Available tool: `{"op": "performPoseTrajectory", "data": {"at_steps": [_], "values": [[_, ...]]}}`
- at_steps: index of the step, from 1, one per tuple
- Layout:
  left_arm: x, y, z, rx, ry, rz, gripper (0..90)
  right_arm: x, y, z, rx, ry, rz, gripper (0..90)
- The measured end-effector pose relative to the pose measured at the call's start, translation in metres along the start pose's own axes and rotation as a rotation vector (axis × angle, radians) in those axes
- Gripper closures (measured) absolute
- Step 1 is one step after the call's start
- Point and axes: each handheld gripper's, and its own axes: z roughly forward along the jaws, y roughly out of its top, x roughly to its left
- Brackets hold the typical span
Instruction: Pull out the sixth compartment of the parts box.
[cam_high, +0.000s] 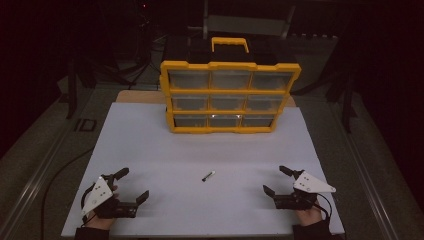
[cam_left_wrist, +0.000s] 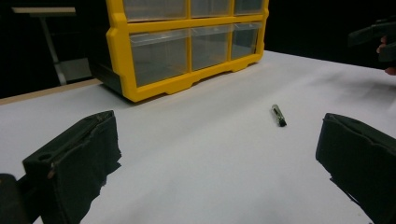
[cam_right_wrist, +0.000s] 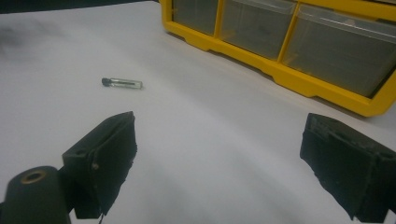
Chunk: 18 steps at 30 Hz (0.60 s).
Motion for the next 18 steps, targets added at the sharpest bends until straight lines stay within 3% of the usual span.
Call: {"op": "performPoseTrajectory", "data": {"at_steps": [5,12,14,18], "values": [[0.000,0.000,0.000,-0.003,0.004,0.004,0.0,0.000,0.000,0.000,0.005,0.017,0.020,10.9],[0.000,0.001,-0.001,-0.011,0.005,0.001,0.0,0.005,0.008,-0.004,-0.002,0.002,-0.029,10.9],[0.000,0.001,-0.001,-0.011,0.005,-0.001,0.0,0.006,0.011,-0.005,-0.014,0.020,-0.011,10.9],[0.000,0.001,-0.001,-0.012,0.003,0.001,0.0,0.009,0.020,-0.009,-0.041,0.028,-0.030,10.8]]}}
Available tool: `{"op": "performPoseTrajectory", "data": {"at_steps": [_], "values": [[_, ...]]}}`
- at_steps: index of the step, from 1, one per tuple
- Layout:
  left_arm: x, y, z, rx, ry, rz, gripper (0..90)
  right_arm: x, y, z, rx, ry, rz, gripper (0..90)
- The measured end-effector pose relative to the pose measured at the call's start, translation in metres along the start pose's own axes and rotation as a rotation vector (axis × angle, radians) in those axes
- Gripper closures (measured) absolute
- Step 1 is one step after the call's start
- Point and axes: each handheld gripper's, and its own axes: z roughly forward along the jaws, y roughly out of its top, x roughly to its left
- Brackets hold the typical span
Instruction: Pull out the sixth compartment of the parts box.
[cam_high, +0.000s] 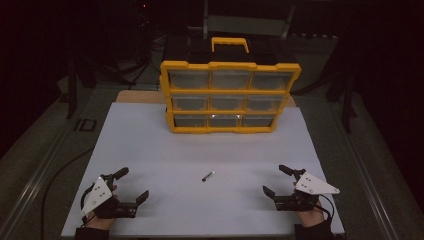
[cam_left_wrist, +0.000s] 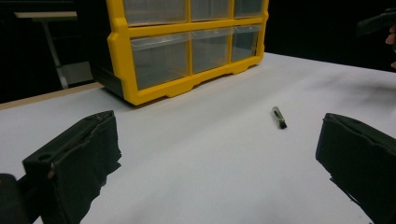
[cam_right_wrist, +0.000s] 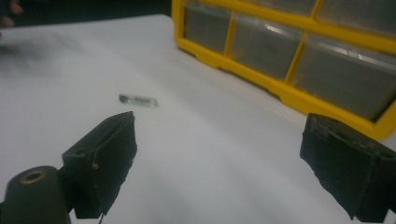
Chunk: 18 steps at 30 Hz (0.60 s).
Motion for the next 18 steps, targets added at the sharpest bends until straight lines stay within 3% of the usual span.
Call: {"op": "performPoseTrajectory", "data": {"at_steps": [6,14,18], "values": [[0.000,0.000,0.000,-0.008,0.001,-0.009,0.0,0.003,0.015,-0.003,0.009,-0.010,-0.075,10.8],[-0.001,0.001,0.000,-0.004,0.000,-0.002,0.0,0.005,0.033,-0.006,0.023,0.003,-0.129,10.8],[-0.001,0.001,0.000,-0.004,0.002,-0.002,0.0,0.002,0.049,-0.008,-0.001,-0.002,-0.157,10.2]]}}
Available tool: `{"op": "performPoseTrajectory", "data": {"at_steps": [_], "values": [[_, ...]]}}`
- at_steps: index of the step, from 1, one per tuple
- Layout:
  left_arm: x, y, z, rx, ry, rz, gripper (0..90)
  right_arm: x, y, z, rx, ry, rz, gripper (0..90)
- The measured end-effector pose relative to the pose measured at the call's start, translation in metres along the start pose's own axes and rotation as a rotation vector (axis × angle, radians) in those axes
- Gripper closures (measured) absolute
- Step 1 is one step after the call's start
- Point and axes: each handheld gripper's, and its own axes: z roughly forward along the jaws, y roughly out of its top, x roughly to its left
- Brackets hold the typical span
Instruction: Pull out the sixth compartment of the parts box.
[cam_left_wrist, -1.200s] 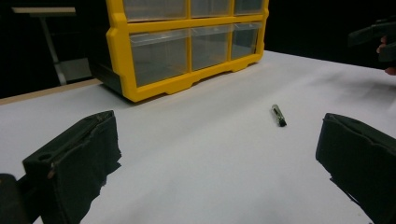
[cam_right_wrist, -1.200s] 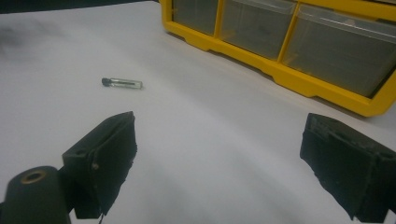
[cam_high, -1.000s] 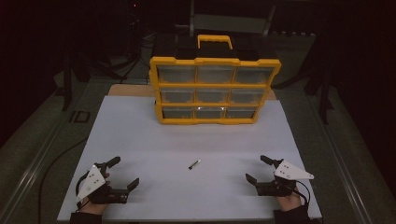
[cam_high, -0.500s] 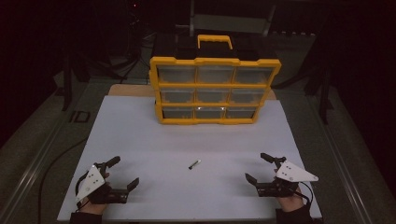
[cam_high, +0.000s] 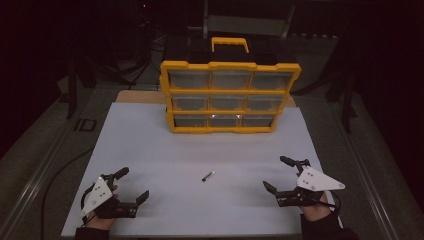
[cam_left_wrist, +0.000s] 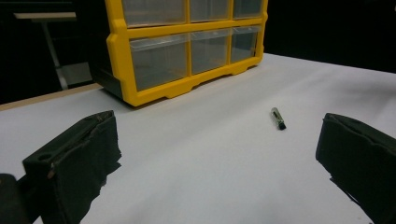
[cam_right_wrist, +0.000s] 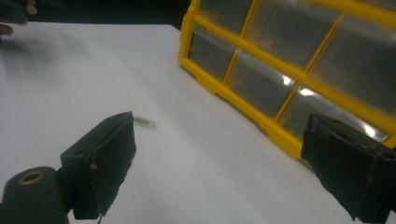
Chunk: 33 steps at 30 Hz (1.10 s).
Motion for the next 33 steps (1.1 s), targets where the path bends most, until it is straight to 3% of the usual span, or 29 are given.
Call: {"op": "performPoseTrajectory", "data": {"at_steps": [4,10,17,33], "values": [[0.000,0.000,0.000,-0.001,-0.002,-0.001,0.0,-0.004,0.010,-0.002,-0.014,-0.010,-0.016,10.2],[0.000,0.000,0.000,0.000,-0.005,0.000,0.0,-0.016,0.034,-0.003,-0.041,-0.009,-0.083,10.1],[0.000,0.000,0.000,0.003,-0.010,0.004,0.0,-0.028,0.054,0.002,-0.034,-0.031,-0.154,9.3],[-0.001,0.000,0.000,-0.001,-0.011,0.007,0.0,-0.050,0.080,0.024,-0.001,-0.007,-0.220,9.4]]}}
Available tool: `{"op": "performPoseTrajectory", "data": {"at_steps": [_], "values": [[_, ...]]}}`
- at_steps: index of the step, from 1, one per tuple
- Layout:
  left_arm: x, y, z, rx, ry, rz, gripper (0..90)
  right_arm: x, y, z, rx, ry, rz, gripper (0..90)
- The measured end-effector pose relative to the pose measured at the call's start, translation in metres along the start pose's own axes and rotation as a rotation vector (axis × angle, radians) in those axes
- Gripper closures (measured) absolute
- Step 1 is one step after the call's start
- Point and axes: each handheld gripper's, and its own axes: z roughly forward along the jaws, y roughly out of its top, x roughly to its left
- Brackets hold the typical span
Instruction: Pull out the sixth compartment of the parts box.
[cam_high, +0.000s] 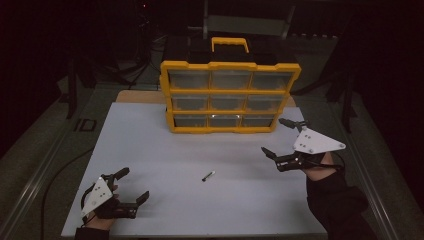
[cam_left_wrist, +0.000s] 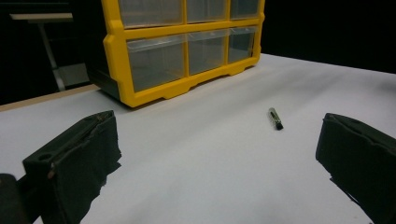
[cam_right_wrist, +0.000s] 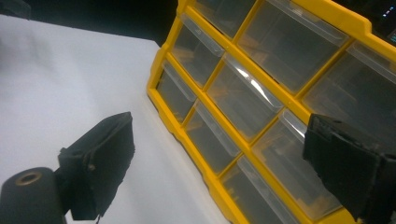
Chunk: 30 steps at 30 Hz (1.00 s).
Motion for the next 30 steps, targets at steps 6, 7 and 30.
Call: {"op": "performPoseTrajectory", "data": {"at_steps": [6,7,30], "values": [[0.000,0.000,0.000,-0.001,0.000,0.000,0.0,-0.010,0.004,0.011,0.022,0.002,-0.033,9.4],[0.000,0.000,-0.001,-0.001,0.000,0.001,0.0,-0.011,0.005,0.013,0.023,0.003,-0.042,9.4],[0.000,0.000,0.000,0.001,-0.006,0.000,0.0,-0.033,0.001,0.052,0.161,0.030,-0.074,11.6]]}}
